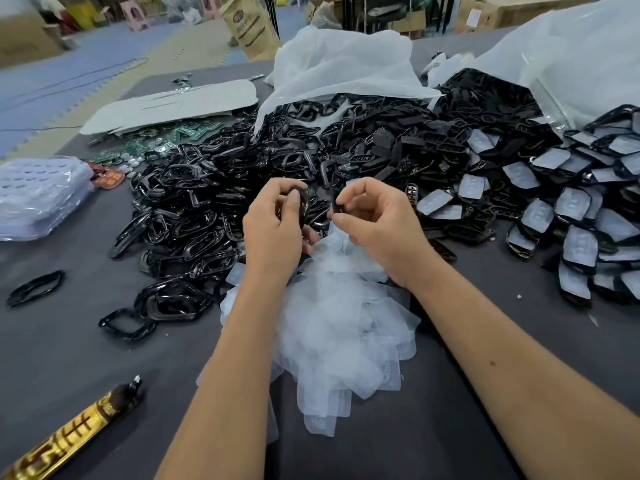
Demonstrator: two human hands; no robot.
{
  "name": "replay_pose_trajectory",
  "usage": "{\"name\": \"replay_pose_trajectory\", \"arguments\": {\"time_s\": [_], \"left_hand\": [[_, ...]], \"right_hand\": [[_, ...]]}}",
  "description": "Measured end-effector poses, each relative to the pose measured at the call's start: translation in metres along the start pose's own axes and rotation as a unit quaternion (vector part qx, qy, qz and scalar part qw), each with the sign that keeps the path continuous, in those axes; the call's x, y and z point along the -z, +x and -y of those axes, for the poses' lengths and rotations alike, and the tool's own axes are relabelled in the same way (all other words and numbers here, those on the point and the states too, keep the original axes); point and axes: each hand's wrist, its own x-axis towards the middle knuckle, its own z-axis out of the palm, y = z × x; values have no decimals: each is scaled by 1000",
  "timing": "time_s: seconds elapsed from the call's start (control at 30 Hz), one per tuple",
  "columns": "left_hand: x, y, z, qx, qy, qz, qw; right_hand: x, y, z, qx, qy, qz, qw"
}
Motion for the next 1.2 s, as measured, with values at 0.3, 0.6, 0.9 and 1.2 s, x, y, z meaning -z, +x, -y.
{"name": "replay_pose_trajectory", "arguments": {"time_s": [0.3,0.6,0.9,1.2], "left_hand": [[-4,2,2,6,-88,16,996],[-4,1,3,57,-87,-49,993],[-4,2,5,46,-82,-50,994],[-2,4,4,104,-162,-89,977]], "right_hand": [[1,-1,-9,-8,26,-14,1000],[1,-2,-10,-6,17,-43,999],[1,-3,-9,25,8,-44,999],[1,-3,-10,15,35,-41,998]]}}
